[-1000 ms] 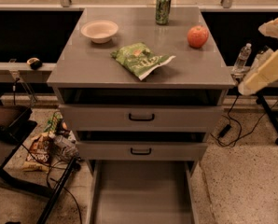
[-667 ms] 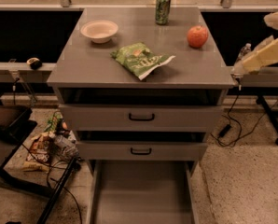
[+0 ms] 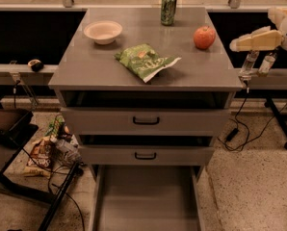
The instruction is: Place apple into bottom drawer
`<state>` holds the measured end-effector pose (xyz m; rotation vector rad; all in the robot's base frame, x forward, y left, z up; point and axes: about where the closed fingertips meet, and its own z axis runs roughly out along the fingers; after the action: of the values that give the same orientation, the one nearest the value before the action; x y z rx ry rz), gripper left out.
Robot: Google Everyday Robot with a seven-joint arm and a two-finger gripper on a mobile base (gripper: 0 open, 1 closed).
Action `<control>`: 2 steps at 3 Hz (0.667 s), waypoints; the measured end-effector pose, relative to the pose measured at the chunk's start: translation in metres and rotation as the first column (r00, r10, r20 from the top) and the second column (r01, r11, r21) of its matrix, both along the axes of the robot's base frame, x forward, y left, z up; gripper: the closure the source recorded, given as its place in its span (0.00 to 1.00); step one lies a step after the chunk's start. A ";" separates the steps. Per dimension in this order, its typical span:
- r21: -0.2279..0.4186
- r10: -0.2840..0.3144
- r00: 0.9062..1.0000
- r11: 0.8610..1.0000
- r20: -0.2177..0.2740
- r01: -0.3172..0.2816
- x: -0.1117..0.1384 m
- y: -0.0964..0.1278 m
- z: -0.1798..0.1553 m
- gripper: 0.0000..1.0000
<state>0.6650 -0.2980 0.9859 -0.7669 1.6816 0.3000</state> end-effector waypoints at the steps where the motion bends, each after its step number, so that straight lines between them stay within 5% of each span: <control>1: 0.000 0.000 1.000 1.000 0.000 0.000 0.000 0.000 0.000 0.00; 2: 0.021 -0.060 0.998 0.998 0.010 0.060 0.040 0.007 -0.010 0.00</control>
Offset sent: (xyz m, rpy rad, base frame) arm 0.0689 0.0113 -0.0154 0.0452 -0.0259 -0.1113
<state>0.7047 -0.2911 0.9763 -0.7006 1.6855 0.2703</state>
